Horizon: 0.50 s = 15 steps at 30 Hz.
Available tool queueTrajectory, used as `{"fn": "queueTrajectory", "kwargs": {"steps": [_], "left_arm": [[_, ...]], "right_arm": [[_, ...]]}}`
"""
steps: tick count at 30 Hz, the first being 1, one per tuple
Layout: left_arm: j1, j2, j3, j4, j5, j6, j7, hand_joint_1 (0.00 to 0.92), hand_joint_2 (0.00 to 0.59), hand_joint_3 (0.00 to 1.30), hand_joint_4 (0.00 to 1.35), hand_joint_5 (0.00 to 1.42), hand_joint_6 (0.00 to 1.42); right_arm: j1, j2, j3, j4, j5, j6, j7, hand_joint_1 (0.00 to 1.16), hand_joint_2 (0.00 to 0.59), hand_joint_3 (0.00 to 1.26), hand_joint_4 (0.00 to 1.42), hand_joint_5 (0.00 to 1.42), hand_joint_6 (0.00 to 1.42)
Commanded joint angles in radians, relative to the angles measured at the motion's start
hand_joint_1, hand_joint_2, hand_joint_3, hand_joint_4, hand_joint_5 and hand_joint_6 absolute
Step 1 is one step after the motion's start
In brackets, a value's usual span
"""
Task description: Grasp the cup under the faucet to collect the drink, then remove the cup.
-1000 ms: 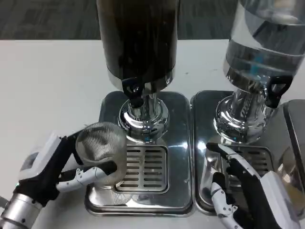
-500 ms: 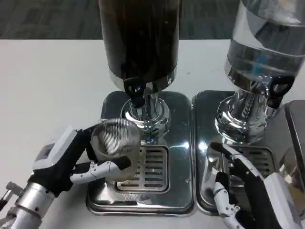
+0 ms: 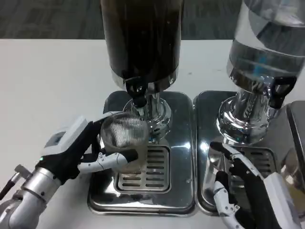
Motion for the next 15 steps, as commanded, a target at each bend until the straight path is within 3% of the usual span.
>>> {"fn": "queueTrajectory", "kwargs": {"steps": [1,15], "left_arm": [[0.001,-0.009,-0.022,0.01,-0.004,0.019,-0.053,0.136,0.194,0.27,0.33,0.52,0.51],[0.0,0.01,-0.039,-0.022,-0.034,0.001,-0.142,0.074,0.153,0.21,0.27,0.4,0.38]], "right_arm": [[0.002,0.005,0.004,0.002,-0.003,0.003,-0.008,0.41,0.586,0.23,0.17,0.17,0.27],[-0.006,0.009,0.011,0.004,0.001,0.006,-0.005,0.41,0.586,0.23,0.17,0.18,0.27]]}}
